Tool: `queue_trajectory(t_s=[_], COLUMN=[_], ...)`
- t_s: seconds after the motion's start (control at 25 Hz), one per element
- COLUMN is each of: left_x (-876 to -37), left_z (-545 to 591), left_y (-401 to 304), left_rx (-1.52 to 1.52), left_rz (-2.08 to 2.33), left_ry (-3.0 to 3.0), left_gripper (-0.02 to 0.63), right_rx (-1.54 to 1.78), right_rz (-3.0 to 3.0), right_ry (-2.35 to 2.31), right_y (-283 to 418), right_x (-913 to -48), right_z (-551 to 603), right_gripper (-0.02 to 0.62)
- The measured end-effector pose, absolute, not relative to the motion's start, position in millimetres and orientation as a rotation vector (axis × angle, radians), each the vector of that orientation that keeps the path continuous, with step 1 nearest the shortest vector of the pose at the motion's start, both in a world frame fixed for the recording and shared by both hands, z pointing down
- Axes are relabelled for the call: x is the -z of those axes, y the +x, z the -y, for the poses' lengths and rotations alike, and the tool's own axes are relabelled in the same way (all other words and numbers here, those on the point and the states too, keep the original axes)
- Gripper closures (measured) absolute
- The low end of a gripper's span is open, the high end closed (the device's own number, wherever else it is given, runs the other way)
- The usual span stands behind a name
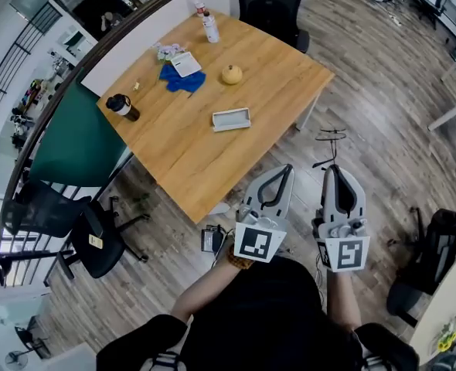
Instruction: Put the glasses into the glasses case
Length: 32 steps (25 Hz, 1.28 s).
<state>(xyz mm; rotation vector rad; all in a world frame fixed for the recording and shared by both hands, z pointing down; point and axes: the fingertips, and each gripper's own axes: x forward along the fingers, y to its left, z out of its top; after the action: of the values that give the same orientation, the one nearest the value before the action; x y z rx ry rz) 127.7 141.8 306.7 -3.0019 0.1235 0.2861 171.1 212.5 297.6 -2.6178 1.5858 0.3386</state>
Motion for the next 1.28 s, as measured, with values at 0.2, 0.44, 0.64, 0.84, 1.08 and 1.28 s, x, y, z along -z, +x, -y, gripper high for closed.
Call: queue_trajectory(t_s=[0.2,0.44,0.64,0.84,1.08,1.28], left_x=[-321,-336,-347,-344,-357,-359], left_z=[-131,-118,-98,-74,-19,25], left_y=[148,186,231,272,293,298], left_rx=[-0.233,-0.21,-0.284,-0.278,-0.224,-0.21], left_rz=[-0.179,-0.188,-0.178,-0.192,-0.348,-0.538], left_ry=[-3.011,-3.06,-3.103,-3.122,-3.148,-3.185], left_gripper=[0.584,0.584,0.584,0.584,0.584,0.584], right_rx=[-0.329,-0.289,-0.298,-0.292,-0.26,-0.201], right_rz=[-1.592,-1.608,-1.607,-1.701,-1.828,-1.971], right_ry=[-2.632,-2.668,-2.724,-2.721,-2.676,-2.609], right_y=[207,245,288,323,353,370], right_x=[-304,-316,-319,-309,-307,-314], right_z=[-212,-201,-182,-156,-93,-49], right_gripper=[0.583,0.583,0.583,0.583,0.583,0.583])
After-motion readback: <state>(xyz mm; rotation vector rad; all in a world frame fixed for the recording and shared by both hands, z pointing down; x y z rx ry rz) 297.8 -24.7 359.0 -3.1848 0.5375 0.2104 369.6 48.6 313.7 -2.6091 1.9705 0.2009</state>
